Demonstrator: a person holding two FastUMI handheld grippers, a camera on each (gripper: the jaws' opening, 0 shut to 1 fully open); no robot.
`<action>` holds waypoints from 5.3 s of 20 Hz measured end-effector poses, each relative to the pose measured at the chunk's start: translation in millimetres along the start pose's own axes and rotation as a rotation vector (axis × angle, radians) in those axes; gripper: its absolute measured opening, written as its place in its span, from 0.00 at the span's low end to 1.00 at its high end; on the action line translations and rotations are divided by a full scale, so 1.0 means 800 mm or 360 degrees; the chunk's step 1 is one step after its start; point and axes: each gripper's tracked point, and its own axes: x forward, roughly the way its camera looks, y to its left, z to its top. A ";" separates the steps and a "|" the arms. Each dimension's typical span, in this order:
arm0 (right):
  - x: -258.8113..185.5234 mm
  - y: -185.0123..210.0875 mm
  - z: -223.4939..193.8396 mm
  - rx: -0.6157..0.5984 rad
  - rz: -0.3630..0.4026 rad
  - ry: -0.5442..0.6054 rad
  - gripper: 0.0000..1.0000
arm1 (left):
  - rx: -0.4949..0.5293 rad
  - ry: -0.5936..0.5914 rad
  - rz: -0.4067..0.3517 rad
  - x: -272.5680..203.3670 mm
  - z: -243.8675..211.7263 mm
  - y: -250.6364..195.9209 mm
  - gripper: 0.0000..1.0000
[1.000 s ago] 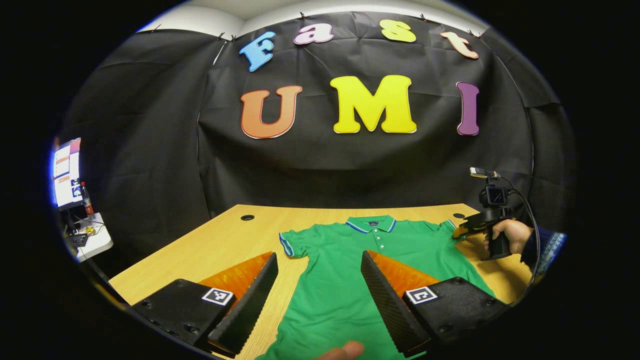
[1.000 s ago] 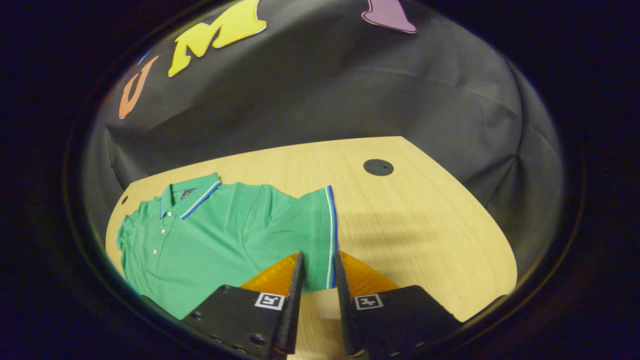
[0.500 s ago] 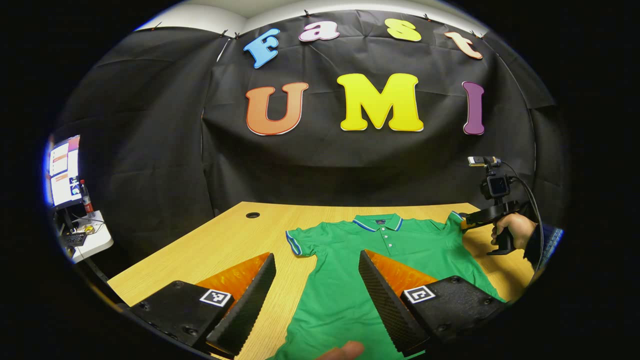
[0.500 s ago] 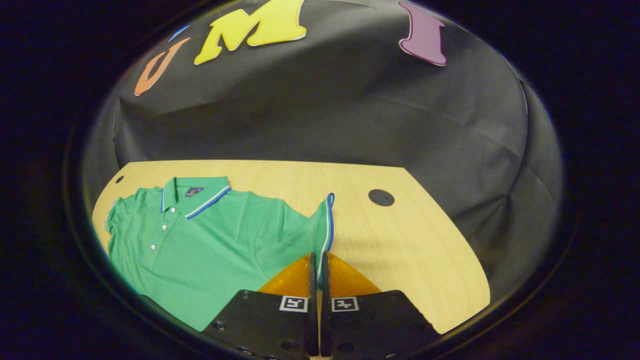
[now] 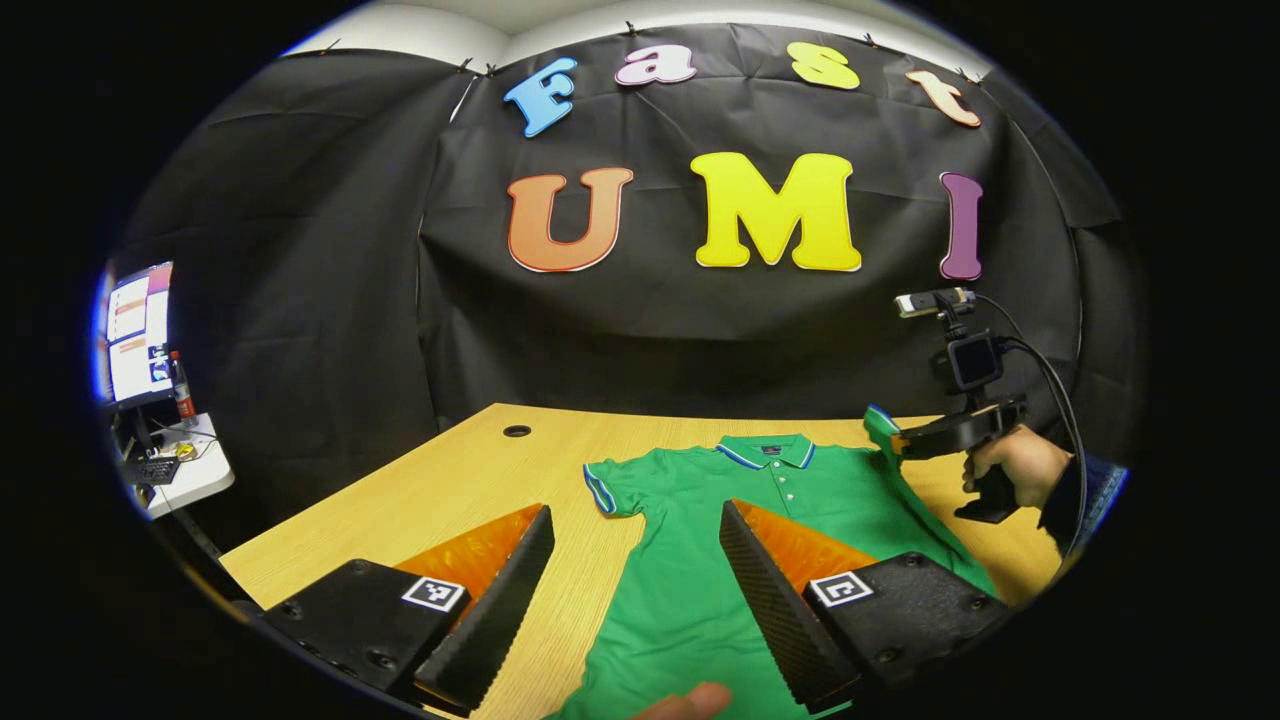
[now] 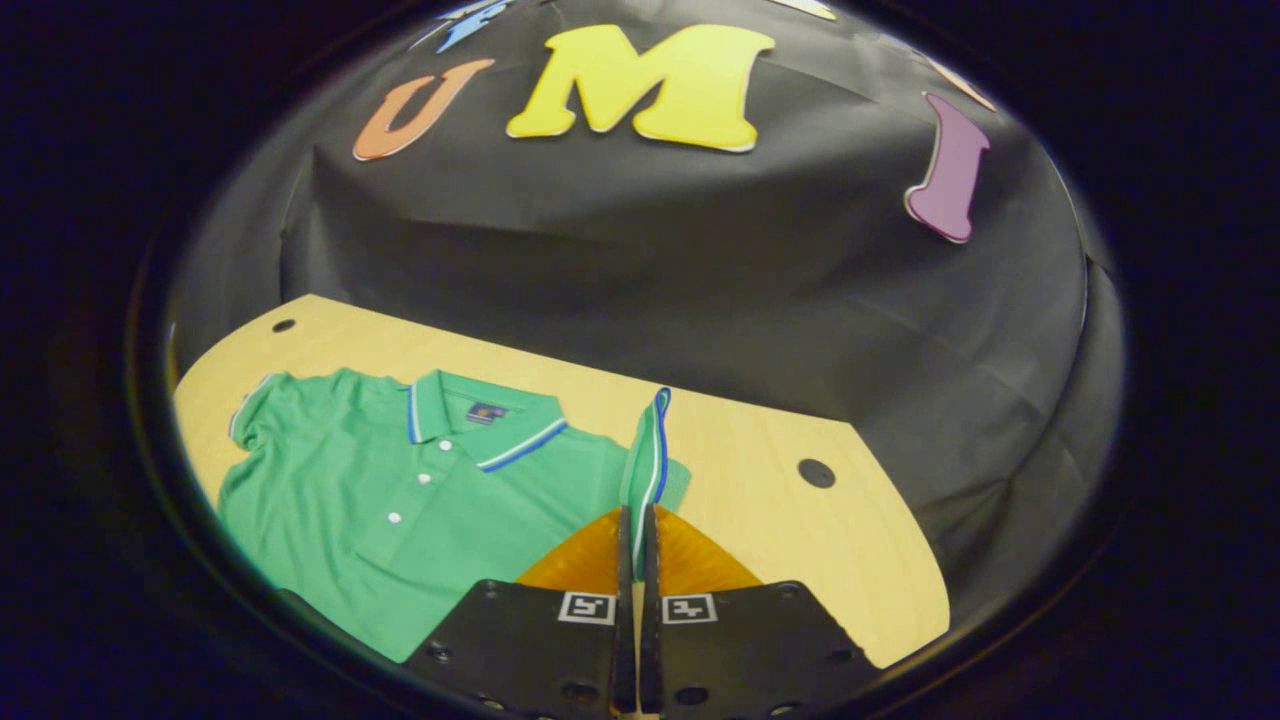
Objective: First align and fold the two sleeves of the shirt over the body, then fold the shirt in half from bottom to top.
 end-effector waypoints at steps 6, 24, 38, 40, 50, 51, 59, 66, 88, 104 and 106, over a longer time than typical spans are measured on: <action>-0.034 0.083 0.034 0.0087 0.0276 -0.0101 0.77 | 0.0005 -0.0010 -0.0018 0.001 0.002 -0.001 1.00; -0.343 0.049 0.048 0.0117 0.0179 -0.0685 0.96 | -0.0042 0.0071 -0.0089 0.006 -0.018 -0.029 1.00; -0.387 -0.043 -0.054 0.0225 0.0205 -0.0738 0.95 | 0.0102 0.0151 -0.0091 0.038 -0.060 -0.078 1.00; -0.388 -0.054 -0.050 0.0257 0.0191 -0.0769 0.96 | 0.0056 0.0188 -0.0044 0.054 -0.062 -0.071 1.00; -0.378 -0.081 -0.060 0.0410 0.0260 -0.0675 0.94 | -0.0070 0.0482 0.0247 0.238 -0.076 0.030 1.00; -0.380 -0.083 -0.062 0.0400 0.0269 -0.0666 0.94 | -0.0085 0.0506 0.0289 0.257 -0.081 0.044 1.00; -0.384 -0.113 -0.056 0.0388 0.0235 -0.0714 0.93 | -0.0472 0.0691 0.0299 0.353 -0.129 0.073 1.00; -0.351 -0.120 -0.071 0.0409 0.0199 -0.0618 0.92 | -0.0390 0.0673 0.0221 0.373 -0.134 0.080 0.43; -0.348 -0.159 -0.065 0.0457 0.0045 -0.0683 0.93 | 0.0156 0.0603 0.0046 0.368 -0.056 -0.046 0.10; -0.350 -0.146 -0.068 0.0446 0.0070 -0.0659 0.93 | 0.0254 0.0400 -0.0087 0.292 -0.002 -0.114 1.00; -0.360 -0.142 -0.064 0.0433 0.0070 -0.0678 0.93 | 0.0249 0.0347 -0.0113 0.267 0.009 -0.112 1.00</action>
